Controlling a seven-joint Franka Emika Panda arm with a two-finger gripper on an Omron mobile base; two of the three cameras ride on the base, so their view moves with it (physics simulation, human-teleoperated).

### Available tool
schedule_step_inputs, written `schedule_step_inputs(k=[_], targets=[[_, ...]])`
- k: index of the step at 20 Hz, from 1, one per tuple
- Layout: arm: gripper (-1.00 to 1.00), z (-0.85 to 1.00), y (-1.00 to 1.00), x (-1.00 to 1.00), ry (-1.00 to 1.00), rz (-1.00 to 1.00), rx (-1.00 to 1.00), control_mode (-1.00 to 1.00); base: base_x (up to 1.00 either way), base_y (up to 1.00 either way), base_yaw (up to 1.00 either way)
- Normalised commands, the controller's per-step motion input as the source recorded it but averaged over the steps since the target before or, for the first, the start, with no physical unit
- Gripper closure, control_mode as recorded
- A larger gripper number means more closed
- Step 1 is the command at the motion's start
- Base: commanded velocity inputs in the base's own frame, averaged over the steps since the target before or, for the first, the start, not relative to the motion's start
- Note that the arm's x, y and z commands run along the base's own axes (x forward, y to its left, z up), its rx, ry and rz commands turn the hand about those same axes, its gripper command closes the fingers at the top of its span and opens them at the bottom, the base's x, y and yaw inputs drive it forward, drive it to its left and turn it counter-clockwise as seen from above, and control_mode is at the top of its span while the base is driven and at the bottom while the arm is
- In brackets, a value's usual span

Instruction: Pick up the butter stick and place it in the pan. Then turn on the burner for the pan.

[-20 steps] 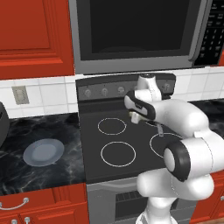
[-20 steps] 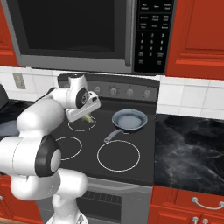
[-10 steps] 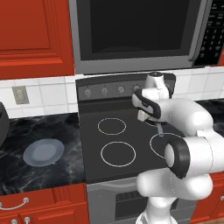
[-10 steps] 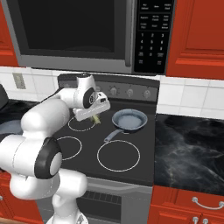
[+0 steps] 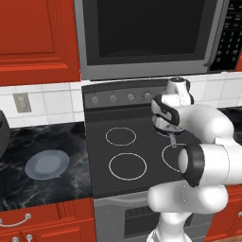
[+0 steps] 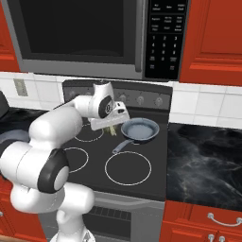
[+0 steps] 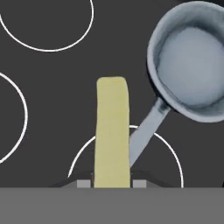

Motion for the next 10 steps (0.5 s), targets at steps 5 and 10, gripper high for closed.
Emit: schedule_step_inputs(k=[5, 10], targets=[[1.0, 0.0, -0.45, 0.1, 0.0, -0.16, 0.07, -1.0, 0.0, 0.0, 0.0], [1.0, 0.0, -0.36, 0.12, 0.0, -0.15, 0.07, -1.0, 0.0, 0.0, 0.0]])
